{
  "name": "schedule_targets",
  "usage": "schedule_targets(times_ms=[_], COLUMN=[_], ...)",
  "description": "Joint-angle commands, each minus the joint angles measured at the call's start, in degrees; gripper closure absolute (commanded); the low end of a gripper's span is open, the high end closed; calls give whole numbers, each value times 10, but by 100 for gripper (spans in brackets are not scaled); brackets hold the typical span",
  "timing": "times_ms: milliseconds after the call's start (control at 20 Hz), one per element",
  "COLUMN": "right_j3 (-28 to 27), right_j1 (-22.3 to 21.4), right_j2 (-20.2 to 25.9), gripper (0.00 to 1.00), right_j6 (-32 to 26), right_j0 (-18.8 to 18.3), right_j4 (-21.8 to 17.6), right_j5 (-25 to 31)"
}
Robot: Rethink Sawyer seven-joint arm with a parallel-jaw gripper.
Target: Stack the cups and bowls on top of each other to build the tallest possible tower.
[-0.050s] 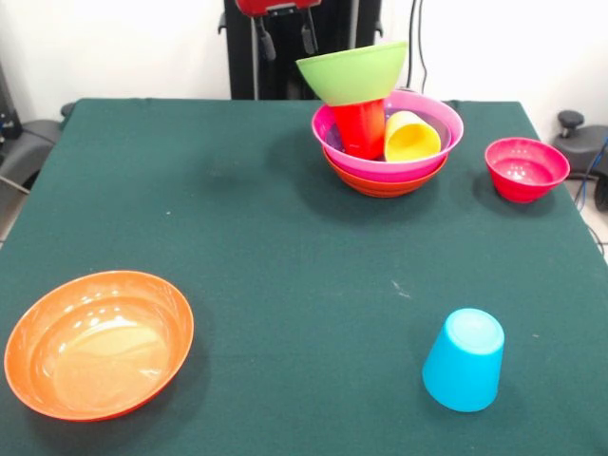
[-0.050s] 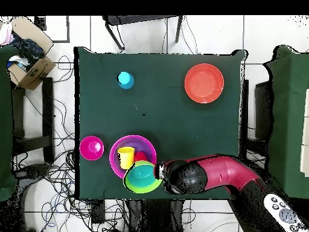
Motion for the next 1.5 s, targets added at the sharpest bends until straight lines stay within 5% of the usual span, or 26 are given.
schedule_targets(times_ms=[50, 550, 850, 1200, 1500], right_j3=[19, 9, -42, -141, -242], right_j1=[-7, -7, -1, 61, 114], right_j2=[17, 20, 27, 70, 122], gripper=[0, 0, 0, 0, 0], right_j6=[-58, -73, -128, -258, -430], right_j0=[12, 11, 1, -22, -32], right_j4=[18, 7, -19, -51, -93], right_j5=[64, 69, 97, 142, 204])
